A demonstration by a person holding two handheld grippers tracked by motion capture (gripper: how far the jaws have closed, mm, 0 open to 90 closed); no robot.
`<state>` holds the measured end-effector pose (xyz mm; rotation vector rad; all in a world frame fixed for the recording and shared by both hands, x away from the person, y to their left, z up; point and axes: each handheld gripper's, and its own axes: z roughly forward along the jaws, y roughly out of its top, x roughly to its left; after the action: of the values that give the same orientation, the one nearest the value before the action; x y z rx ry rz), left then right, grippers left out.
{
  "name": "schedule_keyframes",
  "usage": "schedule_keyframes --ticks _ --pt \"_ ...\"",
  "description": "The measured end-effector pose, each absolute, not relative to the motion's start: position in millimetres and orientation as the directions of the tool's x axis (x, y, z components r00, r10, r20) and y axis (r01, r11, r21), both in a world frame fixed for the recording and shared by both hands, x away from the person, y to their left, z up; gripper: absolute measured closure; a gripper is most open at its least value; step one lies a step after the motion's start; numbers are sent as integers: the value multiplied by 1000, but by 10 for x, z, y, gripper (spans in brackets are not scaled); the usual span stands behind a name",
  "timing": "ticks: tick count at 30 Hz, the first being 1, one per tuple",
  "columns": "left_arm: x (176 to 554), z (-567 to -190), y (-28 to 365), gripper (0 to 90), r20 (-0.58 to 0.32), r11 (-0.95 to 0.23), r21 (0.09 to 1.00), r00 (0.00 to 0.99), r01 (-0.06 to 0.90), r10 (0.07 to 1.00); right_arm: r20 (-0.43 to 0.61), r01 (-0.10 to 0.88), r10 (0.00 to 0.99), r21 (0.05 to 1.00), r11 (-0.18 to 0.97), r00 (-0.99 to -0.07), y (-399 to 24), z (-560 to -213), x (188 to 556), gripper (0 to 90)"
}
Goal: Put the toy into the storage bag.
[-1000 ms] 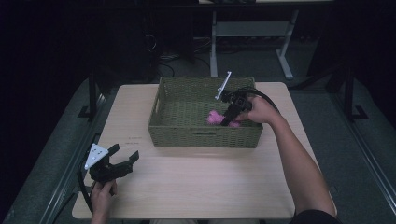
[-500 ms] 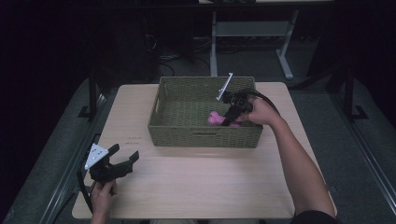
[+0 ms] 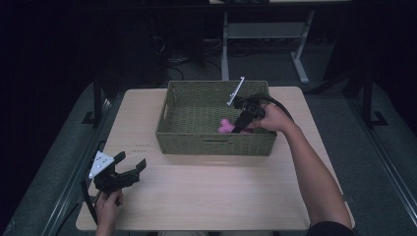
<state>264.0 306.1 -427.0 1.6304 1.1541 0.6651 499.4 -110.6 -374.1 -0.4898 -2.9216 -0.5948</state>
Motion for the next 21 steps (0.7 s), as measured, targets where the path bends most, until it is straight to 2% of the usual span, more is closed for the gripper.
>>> schedule_keyframes --ticks 21 --pt "2625 -4266 3057 130 -102 -56 929 398 366 912 160 358 320 436 826 -934 -1256 -3470 4883 462"
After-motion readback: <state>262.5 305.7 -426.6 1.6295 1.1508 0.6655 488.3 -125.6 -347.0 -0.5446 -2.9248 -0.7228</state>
